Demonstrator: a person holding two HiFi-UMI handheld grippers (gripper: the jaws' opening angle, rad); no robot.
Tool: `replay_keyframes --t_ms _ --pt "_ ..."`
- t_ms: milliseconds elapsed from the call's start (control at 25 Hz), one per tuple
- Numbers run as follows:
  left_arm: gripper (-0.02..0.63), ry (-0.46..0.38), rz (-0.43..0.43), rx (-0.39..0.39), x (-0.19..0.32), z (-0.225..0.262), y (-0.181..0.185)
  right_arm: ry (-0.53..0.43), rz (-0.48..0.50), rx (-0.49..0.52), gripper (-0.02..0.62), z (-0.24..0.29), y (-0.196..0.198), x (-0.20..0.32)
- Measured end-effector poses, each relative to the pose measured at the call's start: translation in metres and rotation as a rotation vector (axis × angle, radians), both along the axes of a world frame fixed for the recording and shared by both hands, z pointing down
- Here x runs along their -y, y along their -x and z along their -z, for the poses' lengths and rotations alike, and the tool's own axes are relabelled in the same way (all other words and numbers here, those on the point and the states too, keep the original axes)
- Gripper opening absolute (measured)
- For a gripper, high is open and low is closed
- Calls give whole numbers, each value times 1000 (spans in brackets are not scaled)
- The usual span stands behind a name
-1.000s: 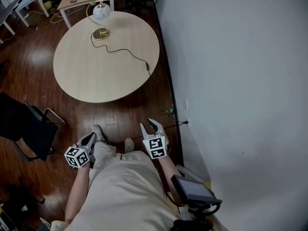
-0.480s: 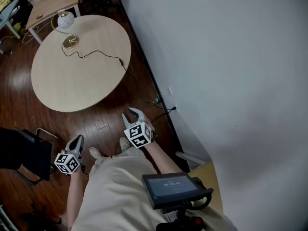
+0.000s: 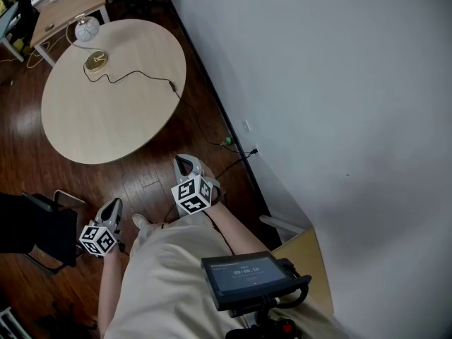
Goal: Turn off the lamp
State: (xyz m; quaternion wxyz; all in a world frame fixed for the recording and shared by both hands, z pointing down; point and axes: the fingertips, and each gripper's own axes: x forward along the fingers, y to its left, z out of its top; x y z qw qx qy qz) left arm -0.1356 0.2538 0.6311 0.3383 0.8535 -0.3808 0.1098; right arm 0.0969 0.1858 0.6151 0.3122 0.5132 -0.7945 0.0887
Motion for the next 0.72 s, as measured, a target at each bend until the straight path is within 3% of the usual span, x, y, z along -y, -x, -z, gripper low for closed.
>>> replay_keyframes --t_ms 440,720 --pt "5 34 -17 0 -6 -15 -19 12 4 -5 0 -11 -13 -7" --pt "5 49 -84 -7 -10 -19 -46 64 -63 -3 0 -31 -43 -38"
